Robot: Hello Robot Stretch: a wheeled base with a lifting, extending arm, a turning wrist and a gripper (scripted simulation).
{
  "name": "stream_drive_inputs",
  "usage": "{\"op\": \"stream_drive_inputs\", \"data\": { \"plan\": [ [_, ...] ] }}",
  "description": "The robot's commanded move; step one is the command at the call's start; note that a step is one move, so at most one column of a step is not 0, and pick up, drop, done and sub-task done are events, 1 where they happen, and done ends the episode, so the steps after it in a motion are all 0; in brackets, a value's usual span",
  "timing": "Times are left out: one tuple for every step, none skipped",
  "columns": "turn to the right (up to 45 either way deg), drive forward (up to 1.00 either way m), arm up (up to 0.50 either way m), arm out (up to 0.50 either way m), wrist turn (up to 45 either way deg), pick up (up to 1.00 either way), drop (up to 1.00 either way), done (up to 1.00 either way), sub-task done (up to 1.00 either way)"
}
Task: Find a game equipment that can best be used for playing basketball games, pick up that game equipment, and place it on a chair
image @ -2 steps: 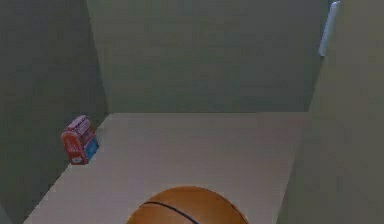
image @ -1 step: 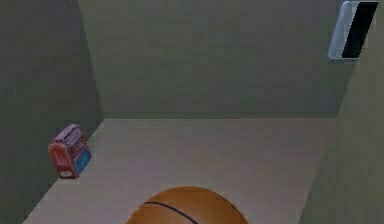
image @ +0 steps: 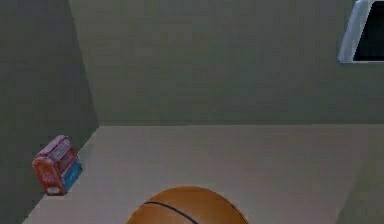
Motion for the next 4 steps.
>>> {"op": "stream_drive_inputs", "data": {
  "plan": [
    [-45.0,0.0,0.0,0.0,0.0,0.0,0.0,0.0,0.0],
    [-42.0,0.0,0.0,0.0,0.0,0.0,0.0,0.0,0.0],
    [0.0,0.05,0.0,0.0,0.0,0.0,0.0,0.0,0.0],
    [27.0,0.0,0.0,0.0,0.0,0.0,0.0,0.0,0.0]
  ]
}}
